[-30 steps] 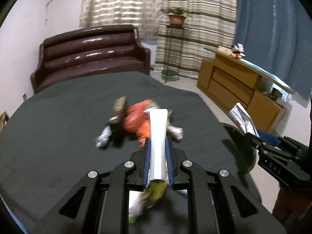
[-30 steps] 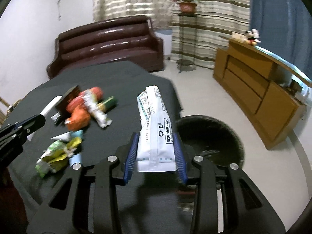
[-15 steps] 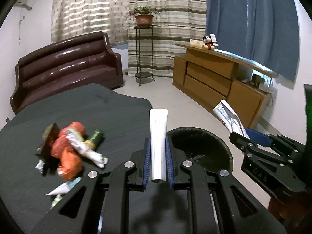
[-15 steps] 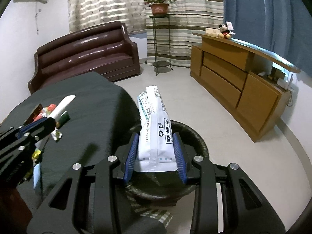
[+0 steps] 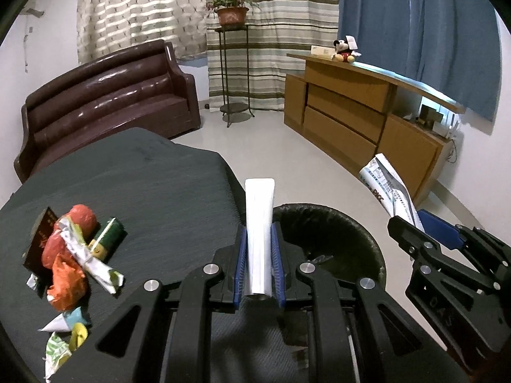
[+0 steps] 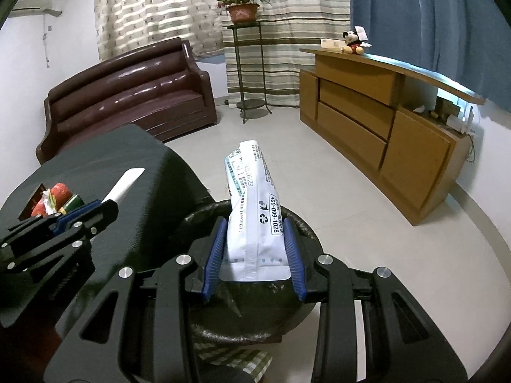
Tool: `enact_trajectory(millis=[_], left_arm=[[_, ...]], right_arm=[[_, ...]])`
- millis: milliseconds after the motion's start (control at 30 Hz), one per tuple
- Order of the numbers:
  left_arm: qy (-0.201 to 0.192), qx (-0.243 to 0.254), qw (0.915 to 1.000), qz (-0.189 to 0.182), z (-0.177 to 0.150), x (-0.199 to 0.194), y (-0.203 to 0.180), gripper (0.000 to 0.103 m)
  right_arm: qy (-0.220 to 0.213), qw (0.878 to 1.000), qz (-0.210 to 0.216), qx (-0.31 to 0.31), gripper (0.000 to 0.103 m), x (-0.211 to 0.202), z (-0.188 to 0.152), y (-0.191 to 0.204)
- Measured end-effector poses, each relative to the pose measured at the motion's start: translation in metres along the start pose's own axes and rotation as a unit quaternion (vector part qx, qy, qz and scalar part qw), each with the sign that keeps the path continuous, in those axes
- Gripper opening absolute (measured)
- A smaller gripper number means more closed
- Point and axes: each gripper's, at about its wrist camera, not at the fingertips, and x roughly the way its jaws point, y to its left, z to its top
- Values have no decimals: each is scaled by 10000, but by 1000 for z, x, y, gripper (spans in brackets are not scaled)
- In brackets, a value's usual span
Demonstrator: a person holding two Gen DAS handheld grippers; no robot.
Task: Collect trash
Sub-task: 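Carry both items over the black bin and open both grippers, then move both grippers back over the trash pile on the table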
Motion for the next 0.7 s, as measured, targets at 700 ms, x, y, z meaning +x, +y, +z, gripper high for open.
enact_trajectory(millis=[700], left_arm=[[288, -207, 9989, 291, 5, 30, -9, 50]], right_arm=[[131, 9991, -47, 394, 46, 33, 2, -19]])
